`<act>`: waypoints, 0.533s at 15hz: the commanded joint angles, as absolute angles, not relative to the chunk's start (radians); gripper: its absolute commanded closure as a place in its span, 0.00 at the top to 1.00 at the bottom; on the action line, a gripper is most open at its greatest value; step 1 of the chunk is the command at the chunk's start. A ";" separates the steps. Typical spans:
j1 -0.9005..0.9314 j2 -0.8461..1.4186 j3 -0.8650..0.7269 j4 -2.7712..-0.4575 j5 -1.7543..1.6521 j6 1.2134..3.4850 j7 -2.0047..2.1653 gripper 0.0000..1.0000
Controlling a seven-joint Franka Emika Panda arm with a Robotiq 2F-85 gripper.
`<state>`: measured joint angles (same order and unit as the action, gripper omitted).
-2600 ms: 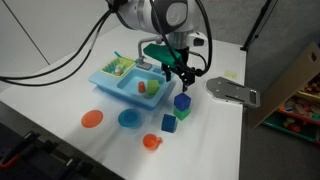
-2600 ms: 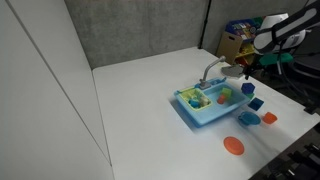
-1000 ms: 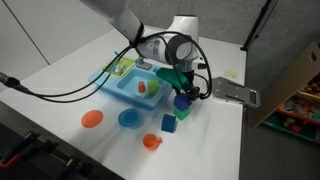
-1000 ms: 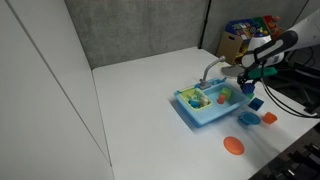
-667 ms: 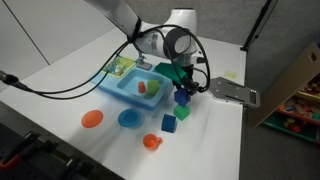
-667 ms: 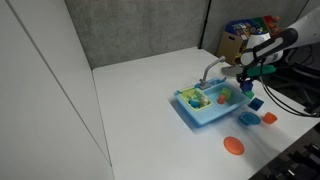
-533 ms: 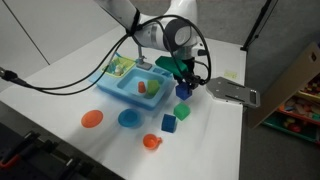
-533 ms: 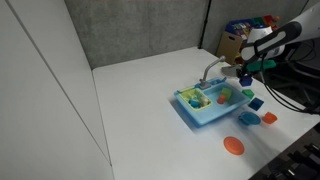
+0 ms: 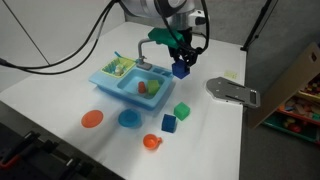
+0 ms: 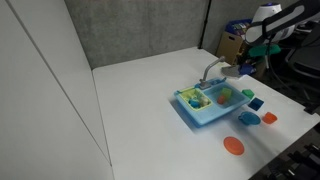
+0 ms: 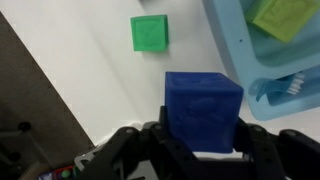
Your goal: Move the blue cube from the dark green cube to the light green cube
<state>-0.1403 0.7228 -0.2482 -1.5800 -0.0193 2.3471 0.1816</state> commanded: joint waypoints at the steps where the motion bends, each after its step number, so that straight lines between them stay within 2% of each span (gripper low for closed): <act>1: -0.153 0.644 -0.199 -1.678 -0.013 2.305 0.139 0.30; 8: -0.171 0.656 -0.113 -1.750 0.049 2.307 0.069 0.30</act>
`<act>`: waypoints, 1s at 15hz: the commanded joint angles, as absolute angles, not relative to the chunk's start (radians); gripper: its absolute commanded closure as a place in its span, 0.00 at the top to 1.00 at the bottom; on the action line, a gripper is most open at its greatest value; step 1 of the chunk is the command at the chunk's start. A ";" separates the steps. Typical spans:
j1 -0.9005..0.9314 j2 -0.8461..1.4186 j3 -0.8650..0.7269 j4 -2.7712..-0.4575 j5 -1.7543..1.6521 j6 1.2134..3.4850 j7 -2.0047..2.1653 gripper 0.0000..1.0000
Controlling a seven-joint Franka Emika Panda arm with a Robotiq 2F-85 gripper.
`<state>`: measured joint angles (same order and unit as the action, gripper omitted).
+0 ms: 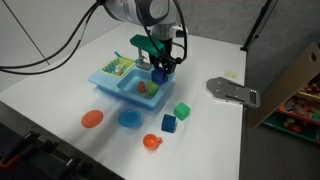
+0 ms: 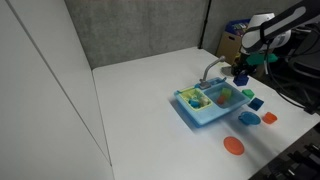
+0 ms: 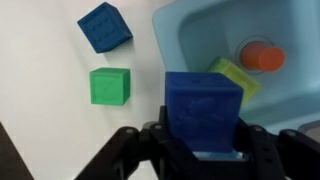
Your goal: Move the blue cube from the dark green cube to the light green cube
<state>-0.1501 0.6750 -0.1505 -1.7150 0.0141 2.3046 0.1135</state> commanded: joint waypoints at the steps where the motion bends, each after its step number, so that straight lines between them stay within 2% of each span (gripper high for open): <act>1: -0.171 0.658 -0.105 -1.756 0.058 2.317 0.065 0.30; 8: -0.149 0.670 -0.080 -1.779 0.075 2.425 0.076 0.30; 15: -0.140 0.712 -0.088 -1.756 0.066 2.437 0.086 0.30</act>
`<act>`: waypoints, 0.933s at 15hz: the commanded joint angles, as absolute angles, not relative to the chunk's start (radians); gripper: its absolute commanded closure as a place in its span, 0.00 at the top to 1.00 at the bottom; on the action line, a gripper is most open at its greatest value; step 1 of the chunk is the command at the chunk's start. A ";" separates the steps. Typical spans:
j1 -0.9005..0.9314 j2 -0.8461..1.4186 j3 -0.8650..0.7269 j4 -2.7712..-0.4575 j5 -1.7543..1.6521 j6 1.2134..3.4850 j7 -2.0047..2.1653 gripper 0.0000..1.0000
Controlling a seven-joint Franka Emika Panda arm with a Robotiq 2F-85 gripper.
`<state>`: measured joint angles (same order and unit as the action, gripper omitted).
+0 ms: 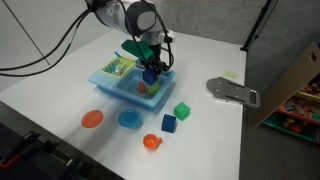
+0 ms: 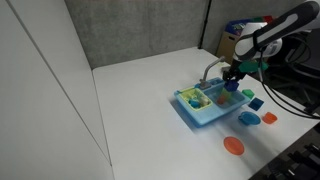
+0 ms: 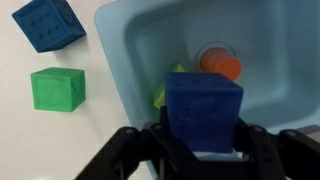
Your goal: Move the blue cube from the dark green cube to the light green cube
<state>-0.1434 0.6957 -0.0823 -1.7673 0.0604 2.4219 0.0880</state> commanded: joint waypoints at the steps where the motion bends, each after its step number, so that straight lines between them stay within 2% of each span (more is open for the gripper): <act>1: -0.141 0.719 -0.087 -1.750 0.067 2.437 0.086 0.30; 10: -0.139 0.775 -0.091 -1.683 0.063 2.433 0.091 0.30; 11: -0.139 0.773 -0.092 -1.685 0.060 2.435 0.088 0.80; 12: -0.138 0.766 -0.093 -1.693 0.058 2.437 0.085 0.80; 14: -0.135 0.743 -0.100 -1.712 0.049 2.430 0.083 0.95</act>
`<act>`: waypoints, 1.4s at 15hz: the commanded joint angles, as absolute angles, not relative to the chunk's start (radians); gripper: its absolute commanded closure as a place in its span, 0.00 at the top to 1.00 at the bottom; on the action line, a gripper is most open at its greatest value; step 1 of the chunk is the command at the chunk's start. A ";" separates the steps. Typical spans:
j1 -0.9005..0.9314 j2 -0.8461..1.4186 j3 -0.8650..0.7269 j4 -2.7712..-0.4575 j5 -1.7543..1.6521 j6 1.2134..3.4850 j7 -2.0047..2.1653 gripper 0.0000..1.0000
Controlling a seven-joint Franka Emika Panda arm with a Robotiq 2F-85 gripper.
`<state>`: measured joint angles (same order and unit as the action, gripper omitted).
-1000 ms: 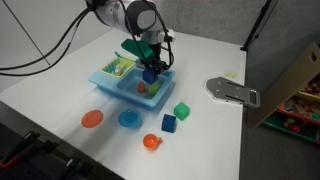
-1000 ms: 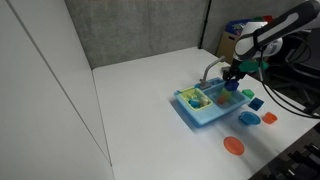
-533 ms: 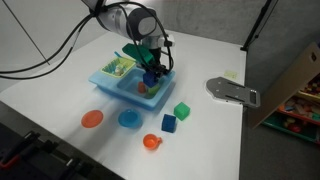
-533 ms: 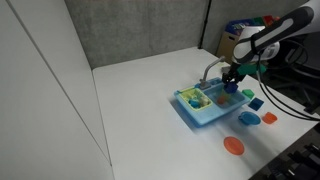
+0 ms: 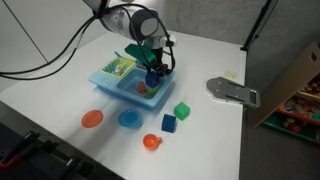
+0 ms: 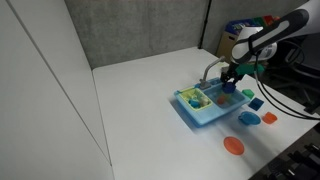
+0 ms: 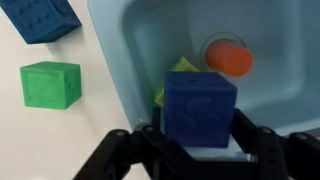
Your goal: Move the blue cube from the dark green cube to the light green cube
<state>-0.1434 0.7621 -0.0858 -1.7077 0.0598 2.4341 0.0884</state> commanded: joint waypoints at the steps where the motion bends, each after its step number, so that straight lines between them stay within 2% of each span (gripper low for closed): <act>1: -0.137 0.732 -0.099 -1.720 0.047 2.428 0.076 0.99; 8: -0.153 0.621 -0.100 -1.803 0.028 2.370 0.020 1.00; 21: -0.164 0.328 -0.119 -1.875 -0.007 1.935 -0.091 1.00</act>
